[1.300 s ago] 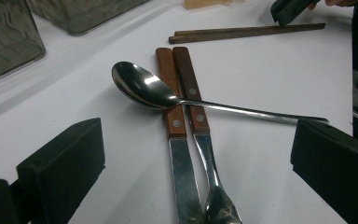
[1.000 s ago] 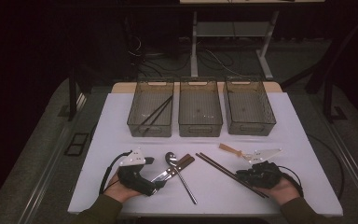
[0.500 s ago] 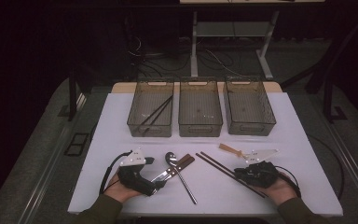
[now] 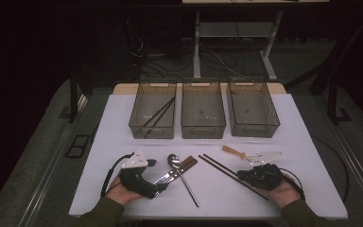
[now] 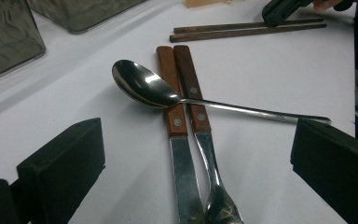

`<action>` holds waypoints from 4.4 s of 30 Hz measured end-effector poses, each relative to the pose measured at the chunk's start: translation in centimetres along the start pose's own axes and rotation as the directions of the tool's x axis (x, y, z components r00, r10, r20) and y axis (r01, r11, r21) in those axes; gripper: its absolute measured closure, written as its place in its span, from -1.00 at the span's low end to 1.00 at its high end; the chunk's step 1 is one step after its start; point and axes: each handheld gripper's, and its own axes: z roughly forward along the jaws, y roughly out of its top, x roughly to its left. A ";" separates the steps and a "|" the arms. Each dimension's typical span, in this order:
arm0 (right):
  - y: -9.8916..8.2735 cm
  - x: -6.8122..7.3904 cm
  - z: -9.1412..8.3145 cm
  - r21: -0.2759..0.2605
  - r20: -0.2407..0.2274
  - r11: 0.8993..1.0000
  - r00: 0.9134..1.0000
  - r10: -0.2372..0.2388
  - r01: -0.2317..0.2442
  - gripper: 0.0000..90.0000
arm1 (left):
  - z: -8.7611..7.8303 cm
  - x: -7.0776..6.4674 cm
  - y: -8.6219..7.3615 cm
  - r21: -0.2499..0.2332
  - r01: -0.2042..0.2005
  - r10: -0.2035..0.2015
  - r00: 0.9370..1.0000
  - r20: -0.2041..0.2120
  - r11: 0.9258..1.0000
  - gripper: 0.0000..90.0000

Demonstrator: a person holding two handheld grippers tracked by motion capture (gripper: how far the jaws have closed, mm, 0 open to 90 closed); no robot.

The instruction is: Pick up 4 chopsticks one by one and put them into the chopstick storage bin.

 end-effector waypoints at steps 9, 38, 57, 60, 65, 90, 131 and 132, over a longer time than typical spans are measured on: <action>0.0 -0.3 -0.5 -0.019 -0.012 1.000 1.000 0.015 -0.015 0.89 | 0.0 0.0 0.0 -0.001 -0.001 0.001 1.000 0.001 1.000 -0.96; 0.6 -1.1 -3.9 -0.165 -0.065 0.984 0.996 0.062 -0.072 0.90 | 0.0 0.0 -0.2 -0.015 -0.007 0.007 1.000 0.025 1.000 -1.00; 2.6 -1.8 -4.8 -0.215 -0.070 0.973 0.995 0.073 -0.086 0.90 | -0.3 0.1 -0.2 -0.014 -0.033 0.033 0.999 0.019 0.999 -1.00; 3.3 -1.9 -4.6 -0.224 -0.076 0.971 0.995 0.070 -0.086 0.90 | -0.3 0.0 -0.2 -0.019 -0.034 0.034 0.999 0.022 0.999 -1.00; 4.2 -2.1 -4.4 -0.241 -0.076 0.967 0.995 0.067 -0.084 0.90 | -0.3 0.0 -0.2 -0.029 -0.028 0.028 0.999 0.026 0.999 -1.00; 9.7 -3.2 -1.6 -0.273 -0.027 0.958 0.997 0.078 -0.083 0.90 | -0.3 0.0 -0.1 -0.036 -0.030 0.031 0.999 0.031 0.999 -1.00; 22.0 -2.3 6.1 -0.233 0.067 0.966 0.989 0.133 -0.114 0.90 | -0.2 -0.2 0.0 -0.027 -0.039 0.040 0.999 0.034 0.999 -1.00; 22.3 -2.3 6.3 -0.232 0.068 0.966 0.988 0.135 -0.116 0.90 | -0.2 -0.2 0.0 -0.027 -0.041 0.042 0.999 0.033 0.999 -1.00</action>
